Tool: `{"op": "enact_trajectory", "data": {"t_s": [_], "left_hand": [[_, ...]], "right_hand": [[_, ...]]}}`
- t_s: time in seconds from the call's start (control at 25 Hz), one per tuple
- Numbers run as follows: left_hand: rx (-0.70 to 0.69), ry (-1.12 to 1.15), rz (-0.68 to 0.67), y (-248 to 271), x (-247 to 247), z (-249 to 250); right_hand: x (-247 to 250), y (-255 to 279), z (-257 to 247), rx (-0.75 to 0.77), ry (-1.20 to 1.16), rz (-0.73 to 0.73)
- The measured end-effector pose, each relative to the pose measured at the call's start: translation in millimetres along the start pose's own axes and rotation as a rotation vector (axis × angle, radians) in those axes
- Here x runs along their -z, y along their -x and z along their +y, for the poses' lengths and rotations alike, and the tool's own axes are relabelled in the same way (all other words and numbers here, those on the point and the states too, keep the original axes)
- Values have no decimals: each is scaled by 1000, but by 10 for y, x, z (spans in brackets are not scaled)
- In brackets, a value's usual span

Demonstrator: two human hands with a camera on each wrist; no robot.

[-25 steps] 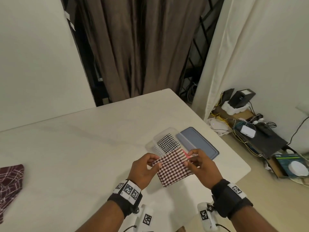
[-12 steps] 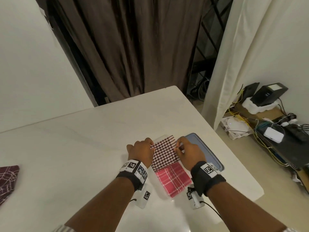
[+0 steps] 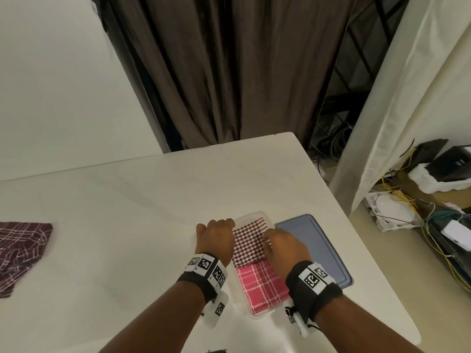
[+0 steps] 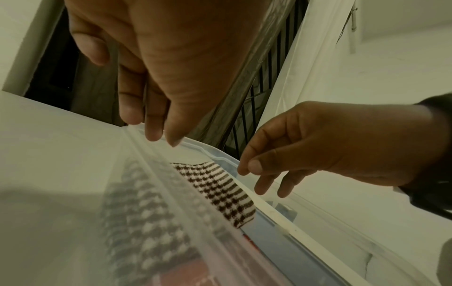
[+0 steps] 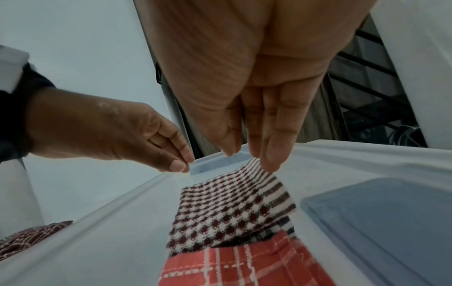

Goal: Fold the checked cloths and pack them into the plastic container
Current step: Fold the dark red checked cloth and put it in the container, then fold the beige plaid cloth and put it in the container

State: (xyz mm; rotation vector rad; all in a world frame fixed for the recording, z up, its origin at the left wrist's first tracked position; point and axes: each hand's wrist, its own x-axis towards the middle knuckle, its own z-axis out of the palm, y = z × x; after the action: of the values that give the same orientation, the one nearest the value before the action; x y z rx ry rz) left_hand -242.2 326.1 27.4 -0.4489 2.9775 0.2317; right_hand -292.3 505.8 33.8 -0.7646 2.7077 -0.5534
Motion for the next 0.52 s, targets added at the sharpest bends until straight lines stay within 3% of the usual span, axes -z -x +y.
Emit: {"op": "enact_trajectory", "data": {"t_s": [0.32, 0.52], "left_hand": [[55, 100, 34, 236, 46, -19], [138, 180, 94, 528, 179, -435]], "right_hand": [[164, -20, -89, 57, -127, -10], [168, -158, -592, 172, -258, -8]]}}
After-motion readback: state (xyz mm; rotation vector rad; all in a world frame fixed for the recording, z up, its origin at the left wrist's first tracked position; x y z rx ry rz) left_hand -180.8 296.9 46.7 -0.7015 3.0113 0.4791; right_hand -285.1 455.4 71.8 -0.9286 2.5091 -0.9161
